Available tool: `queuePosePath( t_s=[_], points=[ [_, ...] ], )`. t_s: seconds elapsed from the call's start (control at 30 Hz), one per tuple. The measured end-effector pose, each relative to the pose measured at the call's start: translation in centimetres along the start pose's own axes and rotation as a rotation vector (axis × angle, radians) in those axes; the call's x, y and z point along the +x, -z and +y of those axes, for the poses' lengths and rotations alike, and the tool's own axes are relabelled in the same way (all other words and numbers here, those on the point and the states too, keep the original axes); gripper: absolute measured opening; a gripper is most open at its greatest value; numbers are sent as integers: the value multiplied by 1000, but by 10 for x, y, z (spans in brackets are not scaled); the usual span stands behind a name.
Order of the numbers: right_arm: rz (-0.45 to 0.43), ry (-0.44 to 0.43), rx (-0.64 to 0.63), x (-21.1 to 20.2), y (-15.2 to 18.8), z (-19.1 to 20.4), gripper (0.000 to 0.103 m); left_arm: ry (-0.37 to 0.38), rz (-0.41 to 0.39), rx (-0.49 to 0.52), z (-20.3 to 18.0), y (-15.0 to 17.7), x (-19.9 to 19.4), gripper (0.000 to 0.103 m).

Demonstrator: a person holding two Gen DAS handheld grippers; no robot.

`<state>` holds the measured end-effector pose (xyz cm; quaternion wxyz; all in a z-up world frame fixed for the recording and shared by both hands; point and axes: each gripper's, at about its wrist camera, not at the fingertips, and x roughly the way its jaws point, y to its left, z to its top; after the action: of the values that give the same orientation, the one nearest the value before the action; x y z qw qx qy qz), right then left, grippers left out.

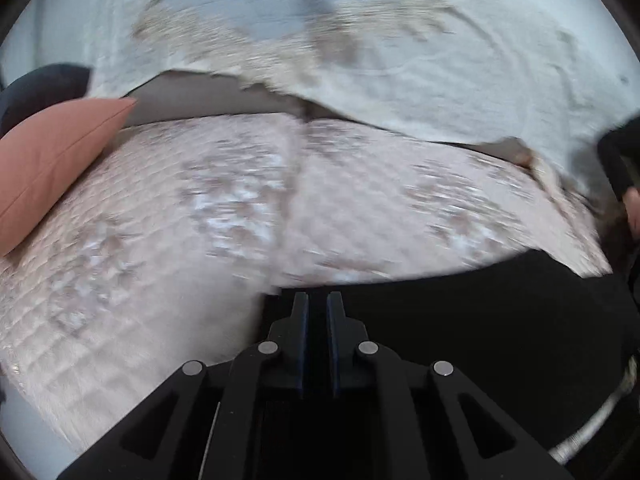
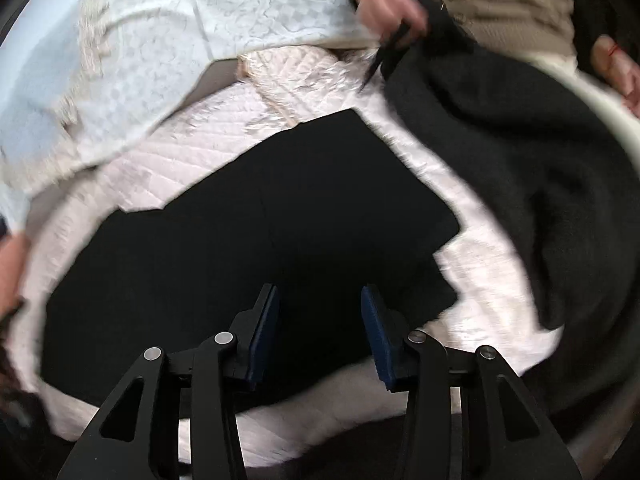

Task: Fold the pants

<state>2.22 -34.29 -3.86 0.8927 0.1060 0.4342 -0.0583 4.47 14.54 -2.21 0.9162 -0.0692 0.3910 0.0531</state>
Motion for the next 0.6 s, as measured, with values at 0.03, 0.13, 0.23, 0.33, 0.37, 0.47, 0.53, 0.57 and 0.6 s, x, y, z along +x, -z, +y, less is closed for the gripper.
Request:
queuePosePath(
  t_s=[0.03,0.13,0.23,0.33,0.37,0.47,0.53,0.57,0.6],
  points=[
    [-9,-2,-12,-3,0,2,44,32,2,18,-12,4,-5,11],
    [12,-39,0,-3,4,4,44,125,37,81,-46,20,-12,11],
    [106,-40,-33,10,18,6,44,194,89,132,-74,41,-10,11],
    [113,-2,-81,3,24,9,44,219,160,177,-90,63,-4,11],
    [109,11,-85,1,25,10,44,217,165,191,-93,69,-4,11],
    [62,-1,-110,-11,27,16,44,215,150,217,-100,70,-14,12],
    [25,-56,-131,-18,25,31,44,230,147,195,-103,65,-18,12],
    [16,-72,-144,-18,25,38,44,227,131,202,-106,62,-20,12],
    [-2,-90,-173,-19,24,50,44,220,114,212,-110,61,-22,12]
  ],
)
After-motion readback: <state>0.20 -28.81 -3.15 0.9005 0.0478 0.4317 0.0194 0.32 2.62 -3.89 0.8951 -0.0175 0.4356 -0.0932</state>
